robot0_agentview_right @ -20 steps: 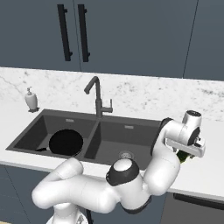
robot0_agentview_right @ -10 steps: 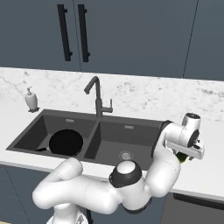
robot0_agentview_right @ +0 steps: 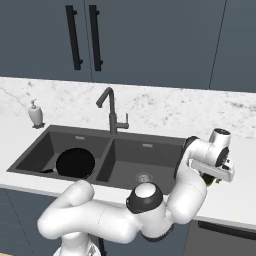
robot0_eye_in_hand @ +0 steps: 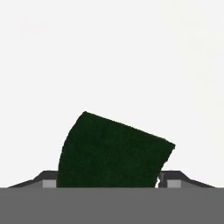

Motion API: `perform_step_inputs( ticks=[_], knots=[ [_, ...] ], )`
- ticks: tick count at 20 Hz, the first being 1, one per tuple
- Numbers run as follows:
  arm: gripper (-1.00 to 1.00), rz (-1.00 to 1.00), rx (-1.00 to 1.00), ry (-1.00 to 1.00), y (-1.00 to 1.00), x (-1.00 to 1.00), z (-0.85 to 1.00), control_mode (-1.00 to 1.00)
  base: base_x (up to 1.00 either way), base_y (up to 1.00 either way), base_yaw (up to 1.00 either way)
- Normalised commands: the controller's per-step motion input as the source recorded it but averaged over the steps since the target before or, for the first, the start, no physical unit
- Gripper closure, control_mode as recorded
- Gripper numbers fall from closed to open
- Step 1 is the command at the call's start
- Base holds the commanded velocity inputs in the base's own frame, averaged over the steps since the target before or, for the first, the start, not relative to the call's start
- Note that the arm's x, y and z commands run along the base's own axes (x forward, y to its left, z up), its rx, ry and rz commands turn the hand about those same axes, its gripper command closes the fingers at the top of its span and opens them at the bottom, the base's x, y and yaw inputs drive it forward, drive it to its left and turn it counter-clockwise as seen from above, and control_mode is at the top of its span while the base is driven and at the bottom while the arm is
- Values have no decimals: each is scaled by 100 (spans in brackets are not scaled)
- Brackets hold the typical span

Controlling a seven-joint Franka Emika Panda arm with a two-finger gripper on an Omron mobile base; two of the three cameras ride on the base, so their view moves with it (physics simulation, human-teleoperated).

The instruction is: Pick the pan and sponge and place them into the sink. Then turn on the water.

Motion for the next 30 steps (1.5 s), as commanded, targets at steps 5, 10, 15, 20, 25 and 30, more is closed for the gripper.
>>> perform_step_inputs(
  ticks=[5, 10, 15, 20, 25, 30],
  knots=[
    [100, 0, 12, -2, 32, -7, -77, -100, 0, 0, 0],
    [100, 0, 6, -9, 48, -14, -43, -100, 0, 0, 0],
    [100, 0, 4, -22, 26, -78, 34, -100, 0, 0, 0],
    [100, 6, 2, -39, 97, -83, 20, -100, 0, 0, 0],
    [100, 13, 0, -34, 100, -50, 56, -100, 0, 0, 0],
    [100, 16, 0, -10, 100, -40, 99, -100, 0, 0, 0]
  ],
)
